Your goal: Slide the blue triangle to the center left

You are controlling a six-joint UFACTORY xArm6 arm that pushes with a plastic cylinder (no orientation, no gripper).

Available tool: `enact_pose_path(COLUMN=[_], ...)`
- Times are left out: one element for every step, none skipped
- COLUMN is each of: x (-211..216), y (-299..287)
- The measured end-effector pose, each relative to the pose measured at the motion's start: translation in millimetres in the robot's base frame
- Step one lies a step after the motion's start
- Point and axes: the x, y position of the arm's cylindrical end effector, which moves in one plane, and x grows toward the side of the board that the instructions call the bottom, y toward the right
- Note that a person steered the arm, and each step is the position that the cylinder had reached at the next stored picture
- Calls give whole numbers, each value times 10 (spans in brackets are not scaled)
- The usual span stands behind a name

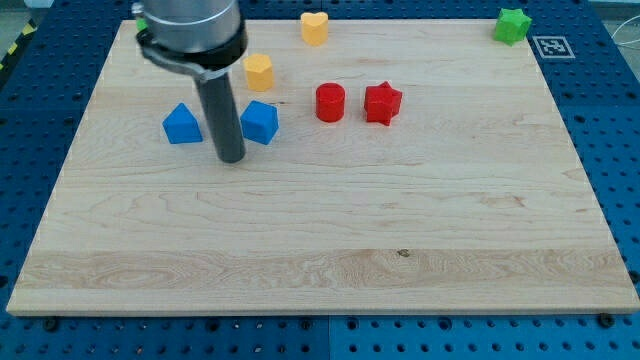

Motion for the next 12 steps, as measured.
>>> enact_pose_path(x=[-396,-589,-549,-460,-350,-327,-327,-299,-171,-34,-7,-16], y=[30,-25,-156,-368,-621,-822,-831,-777,-591,-467,-492,-548])
